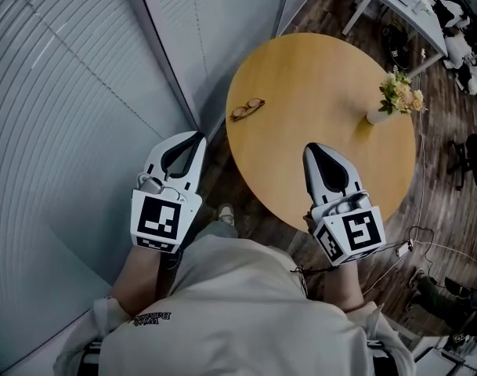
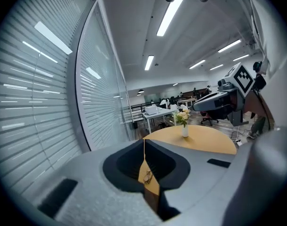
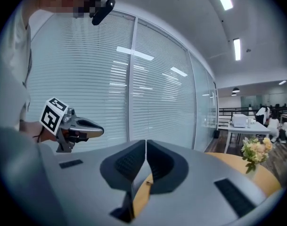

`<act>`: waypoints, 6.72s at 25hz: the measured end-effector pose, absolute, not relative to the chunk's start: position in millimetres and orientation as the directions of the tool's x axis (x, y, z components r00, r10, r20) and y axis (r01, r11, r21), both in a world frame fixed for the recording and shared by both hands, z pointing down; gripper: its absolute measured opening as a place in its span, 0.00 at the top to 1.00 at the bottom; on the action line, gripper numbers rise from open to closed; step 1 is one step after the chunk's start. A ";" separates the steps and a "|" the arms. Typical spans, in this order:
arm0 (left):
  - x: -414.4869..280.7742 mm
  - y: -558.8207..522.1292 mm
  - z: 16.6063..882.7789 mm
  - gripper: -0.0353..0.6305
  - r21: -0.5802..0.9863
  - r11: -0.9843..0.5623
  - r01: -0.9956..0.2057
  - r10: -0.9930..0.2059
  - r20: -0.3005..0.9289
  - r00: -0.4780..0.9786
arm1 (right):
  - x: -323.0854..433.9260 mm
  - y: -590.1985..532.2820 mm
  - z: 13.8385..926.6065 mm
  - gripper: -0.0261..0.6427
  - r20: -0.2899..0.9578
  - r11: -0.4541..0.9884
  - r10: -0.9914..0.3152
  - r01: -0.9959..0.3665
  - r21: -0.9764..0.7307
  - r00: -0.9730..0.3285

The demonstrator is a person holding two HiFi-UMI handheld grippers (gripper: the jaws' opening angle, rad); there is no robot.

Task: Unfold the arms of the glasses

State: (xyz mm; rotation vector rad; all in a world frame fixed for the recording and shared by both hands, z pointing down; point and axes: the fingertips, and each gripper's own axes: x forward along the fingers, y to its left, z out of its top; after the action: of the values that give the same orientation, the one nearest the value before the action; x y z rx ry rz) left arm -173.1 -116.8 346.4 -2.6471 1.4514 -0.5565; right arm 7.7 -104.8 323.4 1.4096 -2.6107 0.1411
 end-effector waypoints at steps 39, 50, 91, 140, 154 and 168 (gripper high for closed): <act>-137.6 -191.1 363.3 0.91 -0.214 -0.504 -0.837 -0.843 0.331 0.424 | 34.2 -194.7 345.5 0.91 0.242 0.609 -0.766 -0.793 -0.024 -0.596; -110.0 -228.2 371.9 0.91 -0.281 -0.508 -0.814 -0.849 0.325 0.417 | 50.8 -207.0 355.1 0.91 0.260 0.597 -0.774 -0.802 -0.006 -0.578; -73.7 -331.7 628.8 0.76 -0.170 -0.674 -0.719 -0.613 0.671 0.416 | 14.2 -307.2 505.3 0.91 0.431 0.590 -0.692 -0.798 -0.123 -0.578; -67.1 -358.5 742.7 0.87 -0.344 -0.754 -0.560 -0.548 0.800 0.245 | 42.8 -279.7 589.5 0.91 0.538 0.510 -0.671 -0.844 -0.165 -0.510; -29.0 -328.5 558.3 0.87 -0.052 -0.667 -0.743 -0.649 0.531 0.545 | 74.9 -273.2 489.4 0.91 0.403 0.474 -0.785 -0.875 -0.097 -0.470; -67.9 -267.2 388.0 0.87 0.083 -0.577 -0.813 -0.778 0.247 0.578 | 74.2 -231.3 318.2 0.91 0.120 0.537 -0.840 -0.841 0.058 -0.528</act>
State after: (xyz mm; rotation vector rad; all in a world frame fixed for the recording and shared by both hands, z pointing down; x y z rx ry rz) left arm -67.9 -267.2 388.0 -2.9541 1.5063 -0.3078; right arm 74.2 -231.3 318.2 1.4502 -2.6358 0.0101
